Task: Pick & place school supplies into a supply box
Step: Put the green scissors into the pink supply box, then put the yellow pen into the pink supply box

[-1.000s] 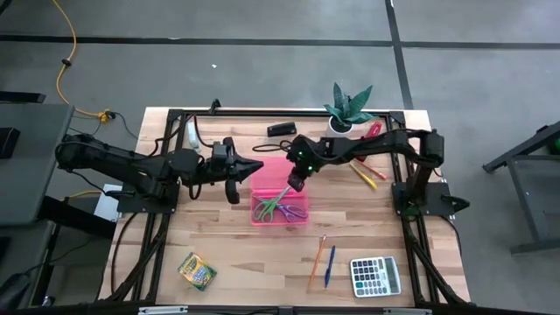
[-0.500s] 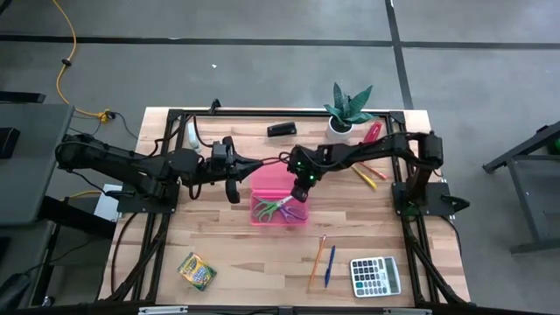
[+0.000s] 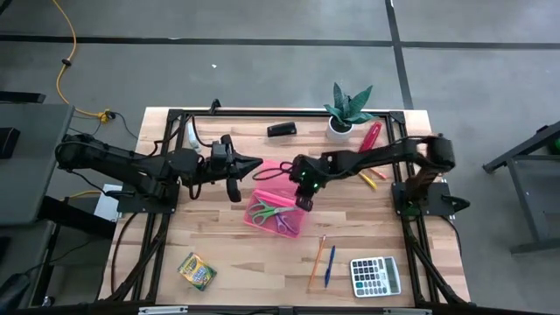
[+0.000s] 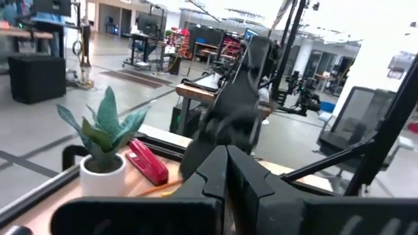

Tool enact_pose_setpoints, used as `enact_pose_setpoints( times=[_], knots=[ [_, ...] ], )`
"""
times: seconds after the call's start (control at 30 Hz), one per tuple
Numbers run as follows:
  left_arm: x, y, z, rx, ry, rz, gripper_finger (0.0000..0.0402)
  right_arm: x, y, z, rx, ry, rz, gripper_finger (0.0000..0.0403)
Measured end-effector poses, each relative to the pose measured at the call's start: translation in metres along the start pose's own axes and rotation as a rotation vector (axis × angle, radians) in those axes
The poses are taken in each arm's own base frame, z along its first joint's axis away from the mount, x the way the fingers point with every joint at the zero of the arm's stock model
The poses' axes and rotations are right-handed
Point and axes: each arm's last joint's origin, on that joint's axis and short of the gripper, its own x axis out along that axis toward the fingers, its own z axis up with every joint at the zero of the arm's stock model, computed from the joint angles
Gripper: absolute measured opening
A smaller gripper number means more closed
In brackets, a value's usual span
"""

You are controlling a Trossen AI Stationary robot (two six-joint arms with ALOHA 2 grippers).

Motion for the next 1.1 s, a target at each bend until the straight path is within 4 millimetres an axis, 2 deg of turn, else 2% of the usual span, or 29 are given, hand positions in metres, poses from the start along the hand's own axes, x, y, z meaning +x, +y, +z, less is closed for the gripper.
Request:
enact_pose_setpoints(
  times=[0.3,0.4,0.6,0.73,0.87,1.1],
  knots=[
    [-0.017,0.013,0.012,0.054,0.025,-0.001,0.0000,-0.095,0.008,-0.004,-0.140,-0.209,-0.201,0.0000],
    [-0.026,0.020,0.018,0.056,0.037,-0.031,0.0000,-0.119,0.009,-0.021,-0.144,-0.361,-0.186,0.0000],
    [-0.041,0.029,0.023,0.054,0.024,-0.094,0.0000,-0.150,0.007,-0.066,-0.091,-0.792,-0.033,0.0000],
    [-0.044,0.033,0.005,0.029,0.015,-0.101,0.0000,-0.168,0.006,-0.081,-0.126,-1.022,0.034,0.0000],
    [-0.045,0.035,-0.011,-0.030,-0.020,-0.116,0.0000,-0.176,0.005,-0.088,-0.152,-1.064,0.022,0.0000],
    [-0.045,0.036,-0.012,-0.005,-0.026,-0.119,0.0000,-0.178,0.005,-0.088,-0.179,-1.069,0.009,0.0000]
  ],
)
